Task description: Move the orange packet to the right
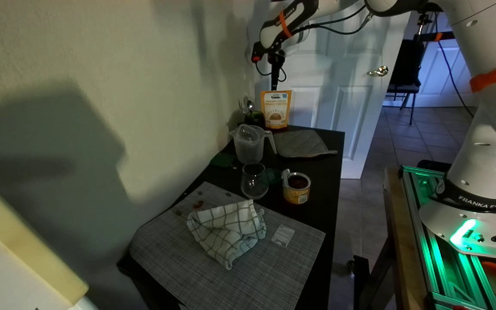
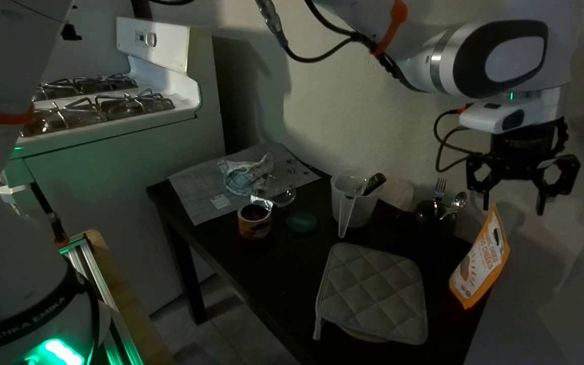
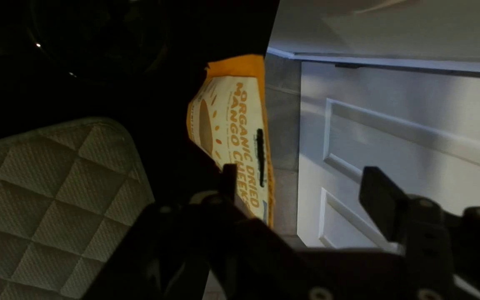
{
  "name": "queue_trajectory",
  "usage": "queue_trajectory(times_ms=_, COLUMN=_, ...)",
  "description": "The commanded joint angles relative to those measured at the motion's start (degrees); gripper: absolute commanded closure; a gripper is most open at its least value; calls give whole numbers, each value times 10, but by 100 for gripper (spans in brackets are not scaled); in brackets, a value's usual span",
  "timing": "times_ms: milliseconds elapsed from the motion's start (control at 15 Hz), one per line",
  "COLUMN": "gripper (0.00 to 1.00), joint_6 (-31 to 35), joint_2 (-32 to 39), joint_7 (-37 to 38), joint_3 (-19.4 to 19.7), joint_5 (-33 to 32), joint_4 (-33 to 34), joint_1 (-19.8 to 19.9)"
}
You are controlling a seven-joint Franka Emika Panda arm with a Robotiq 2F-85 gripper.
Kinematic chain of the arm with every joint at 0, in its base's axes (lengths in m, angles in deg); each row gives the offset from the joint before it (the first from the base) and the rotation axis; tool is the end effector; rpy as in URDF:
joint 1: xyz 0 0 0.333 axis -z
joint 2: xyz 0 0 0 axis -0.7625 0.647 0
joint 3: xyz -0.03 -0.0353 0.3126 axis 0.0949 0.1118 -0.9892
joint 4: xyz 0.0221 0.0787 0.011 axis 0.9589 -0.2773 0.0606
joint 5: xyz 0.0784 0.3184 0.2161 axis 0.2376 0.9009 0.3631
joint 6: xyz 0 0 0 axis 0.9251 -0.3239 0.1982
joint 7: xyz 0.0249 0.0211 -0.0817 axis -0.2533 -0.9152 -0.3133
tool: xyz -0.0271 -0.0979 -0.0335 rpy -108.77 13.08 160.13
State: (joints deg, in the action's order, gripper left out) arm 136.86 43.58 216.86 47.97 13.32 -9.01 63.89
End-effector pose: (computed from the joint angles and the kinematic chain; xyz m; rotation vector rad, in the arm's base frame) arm 0.6126 -0.3998 0.3644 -0.4344 2.9825 -0.4658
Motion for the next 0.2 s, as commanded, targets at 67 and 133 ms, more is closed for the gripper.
queue_trajectory(times_ms=67, gripper=9, joint_6=4, joint_2=-50, joint_7=-39, joint_3=-20, joint_5=9, joint_4=-24, joint_1=10)
queue_trajectory(times_ms=133, gripper=1, joint_6=4, joint_2=-79, joint_7=-62, joint_3=-25, joint_5=16, joint_4=-42, joint_1=10)
